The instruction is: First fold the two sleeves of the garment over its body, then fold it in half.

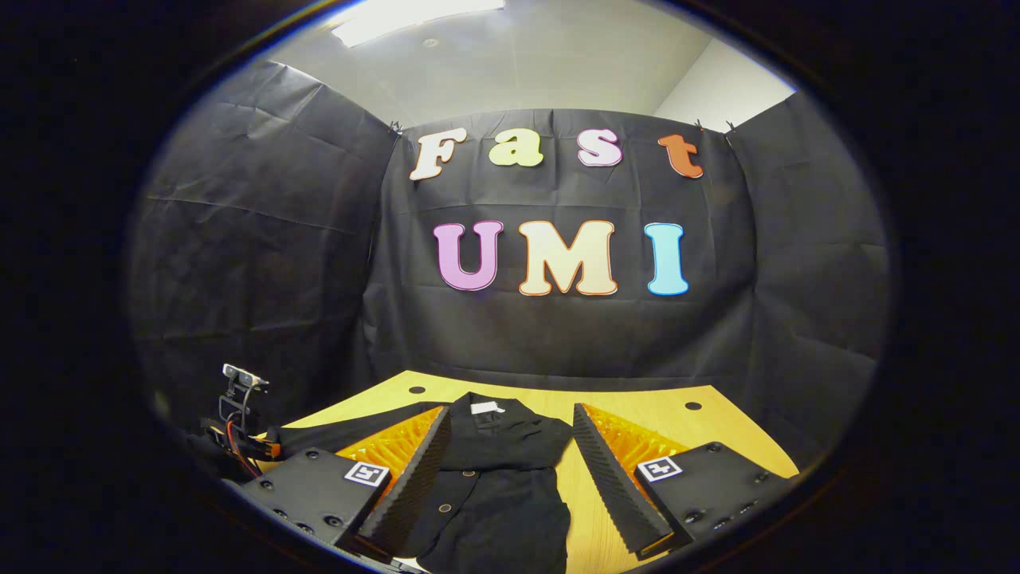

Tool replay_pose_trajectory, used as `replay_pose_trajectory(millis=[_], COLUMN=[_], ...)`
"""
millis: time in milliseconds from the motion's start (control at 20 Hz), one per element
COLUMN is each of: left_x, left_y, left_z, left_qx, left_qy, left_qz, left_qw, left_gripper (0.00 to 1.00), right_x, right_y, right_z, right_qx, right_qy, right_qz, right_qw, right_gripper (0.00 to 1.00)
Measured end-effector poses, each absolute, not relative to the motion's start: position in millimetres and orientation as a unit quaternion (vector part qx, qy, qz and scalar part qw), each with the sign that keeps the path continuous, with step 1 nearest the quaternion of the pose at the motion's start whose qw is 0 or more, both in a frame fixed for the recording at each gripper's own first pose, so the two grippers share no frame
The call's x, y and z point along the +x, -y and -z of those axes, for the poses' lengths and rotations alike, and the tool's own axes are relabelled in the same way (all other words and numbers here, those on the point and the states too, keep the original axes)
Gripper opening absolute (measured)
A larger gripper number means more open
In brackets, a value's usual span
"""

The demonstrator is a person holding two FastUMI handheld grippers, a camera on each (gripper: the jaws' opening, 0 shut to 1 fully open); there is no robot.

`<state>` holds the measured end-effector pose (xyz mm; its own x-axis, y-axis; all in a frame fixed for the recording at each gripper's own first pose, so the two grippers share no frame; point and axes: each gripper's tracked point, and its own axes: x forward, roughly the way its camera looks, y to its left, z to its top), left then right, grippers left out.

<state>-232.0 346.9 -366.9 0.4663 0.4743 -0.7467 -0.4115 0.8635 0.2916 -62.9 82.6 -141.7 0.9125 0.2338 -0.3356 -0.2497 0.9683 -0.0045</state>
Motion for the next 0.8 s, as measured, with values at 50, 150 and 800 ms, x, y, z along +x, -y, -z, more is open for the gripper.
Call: replay_pose_trajectory(millis=[50,150,800], left_x=[-229,-216,-53], left_y=[-347,-343,-253], left_z=[364,350,209], left_qx=[0.029,0.000,0.041], left_qy=[-0.448,-0.429,-0.268], left_qz=[-0.266,-0.283,-0.149], left_qw=[0.853,0.858,0.951], left_gripper=[0.00,0.00,0.00], right_x=[-64,-64,-24], right_y=[-80,-76,-55], right_z=[141,139,155], right_qx=[-0.021,-0.017,-0.006], right_qy=[-0.167,-0.164,-0.153], right_qz=[-0.124,-0.125,-0.124], right_qw=[0.978,0.978,0.980], right_gripper=[0.96,0.96,0.94])
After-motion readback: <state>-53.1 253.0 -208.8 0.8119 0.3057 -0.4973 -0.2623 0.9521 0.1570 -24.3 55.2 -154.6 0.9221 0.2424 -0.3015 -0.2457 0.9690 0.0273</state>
